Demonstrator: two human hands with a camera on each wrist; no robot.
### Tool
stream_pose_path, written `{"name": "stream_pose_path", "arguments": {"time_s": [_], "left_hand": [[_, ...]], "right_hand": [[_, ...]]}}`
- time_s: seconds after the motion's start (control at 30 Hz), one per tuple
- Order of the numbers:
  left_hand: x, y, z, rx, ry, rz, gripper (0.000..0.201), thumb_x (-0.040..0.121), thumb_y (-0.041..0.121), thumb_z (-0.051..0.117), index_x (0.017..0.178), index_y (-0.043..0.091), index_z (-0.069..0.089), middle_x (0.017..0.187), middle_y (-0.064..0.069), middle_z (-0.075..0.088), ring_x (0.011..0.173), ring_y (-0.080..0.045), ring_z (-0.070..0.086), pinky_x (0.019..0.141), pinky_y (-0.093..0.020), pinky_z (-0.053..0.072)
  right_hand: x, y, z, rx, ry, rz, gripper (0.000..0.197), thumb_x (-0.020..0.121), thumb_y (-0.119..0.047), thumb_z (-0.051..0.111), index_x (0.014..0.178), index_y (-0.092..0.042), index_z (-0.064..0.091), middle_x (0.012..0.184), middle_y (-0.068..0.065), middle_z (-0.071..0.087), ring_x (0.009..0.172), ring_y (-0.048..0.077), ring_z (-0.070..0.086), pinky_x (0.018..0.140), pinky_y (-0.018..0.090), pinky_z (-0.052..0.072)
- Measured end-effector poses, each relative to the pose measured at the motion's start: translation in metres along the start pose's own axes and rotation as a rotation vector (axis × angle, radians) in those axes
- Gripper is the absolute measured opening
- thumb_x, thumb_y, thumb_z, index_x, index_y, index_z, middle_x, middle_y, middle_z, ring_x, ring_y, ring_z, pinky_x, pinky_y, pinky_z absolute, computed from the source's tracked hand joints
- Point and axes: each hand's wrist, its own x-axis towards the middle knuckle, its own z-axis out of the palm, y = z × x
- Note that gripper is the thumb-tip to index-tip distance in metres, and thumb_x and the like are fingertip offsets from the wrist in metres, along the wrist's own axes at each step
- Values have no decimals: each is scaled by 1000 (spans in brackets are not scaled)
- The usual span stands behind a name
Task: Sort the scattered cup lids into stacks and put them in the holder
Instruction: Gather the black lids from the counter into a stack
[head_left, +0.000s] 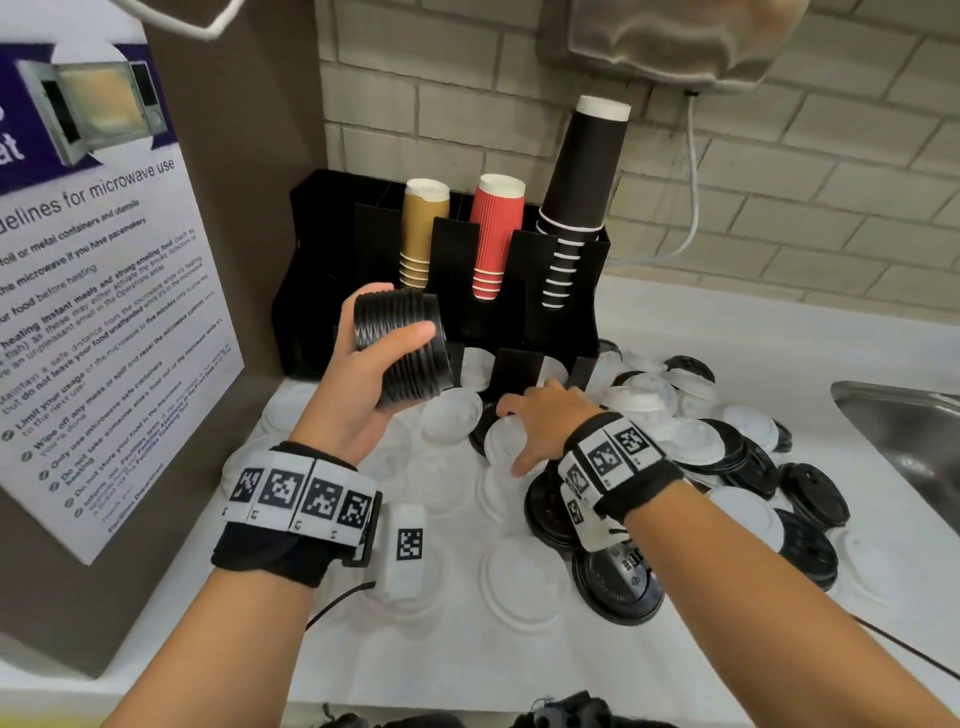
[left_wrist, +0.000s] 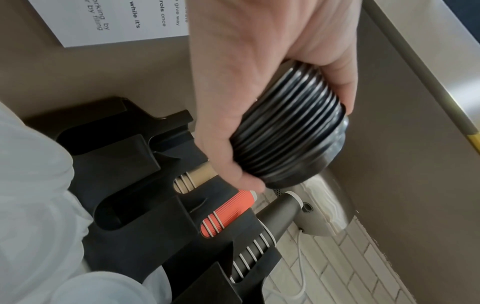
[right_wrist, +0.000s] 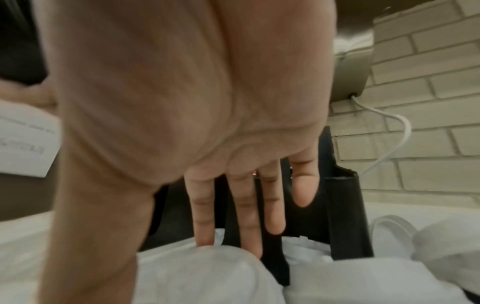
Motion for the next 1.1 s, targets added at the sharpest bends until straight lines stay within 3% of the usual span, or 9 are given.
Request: {"name": "stream_pose_path", "arguments": {"time_s": [0.23,0.3,0.37,0.53,0.63,0.73,0.9,1.03,1.1], "left_hand": [[3,1,-5,-5,-5,7,55,59,31,80,109,41,58,106,4,64,94,-16,68,69,-43,56],[3,2,-7,5,-6,13,56,60,31,80,111,39,57,102,6,65,92,-15,69,68,-42,56],[4,3,-9,0,8,19,56,60,30,80,111,38,57,102,5,65,91,-16,69,66,-42,56],[6,3,-9,-4,47,13,54,59,30,79,107,40,58,105,4,64,96,-19,67,68,-46,58],[6,4,-9,7,44,4,61,58,32,80,114,36,54,111,-1,61,101,-23,65,70,-46,57],[7,3,-11,8,44,-1,57,64,28,78,114,37,55,114,-2,59,103,-25,63,68,-43,56],[6,2,-10,15,32,-5,63,58,31,80,115,37,55,111,0,60,99,-22,66,67,-42,56],[6,0,-12,15,34,0,56,62,27,79,110,41,56,107,5,63,96,-19,67,67,-41,57],[6,-2,-12,8,35,-5,49,67,23,76,108,42,57,107,5,63,95,-18,67,67,-41,57]], "right_hand": [[12,-13,-12,-79,-98,-32,78,74,-41,77,140,-28,38,126,3,53,125,26,41,103,44,34],[14,-12,-14,-81,-110,-32,71,75,-38,75,136,-25,42,122,3,54,117,24,49,93,40,41],[13,-11,-23,54,-68,-70,70,74,-38,75,135,-26,43,125,4,52,112,24,52,85,35,45],[16,-22,-53,356,170,-189,81,77,-40,77,144,-17,39,138,5,49,123,22,49,87,23,40],[28,-22,-53,150,16,-86,67,83,-39,71,138,-10,48,134,8,53,119,23,53,93,31,48],[40,-25,-33,-35,-150,19,73,82,-35,73,143,-10,40,138,10,50,124,26,51,100,39,48],[56,-32,-8,-82,-109,48,97,80,-23,76,152,-9,12,135,15,49,120,31,54,89,40,49],[53,-27,-10,-90,-62,55,78,86,-29,65,149,-12,23,134,15,47,115,31,55,76,35,47],[42,-18,-26,-11,-80,67,76,88,-36,61,150,-18,21,134,15,46,114,31,55,78,35,49]]}}
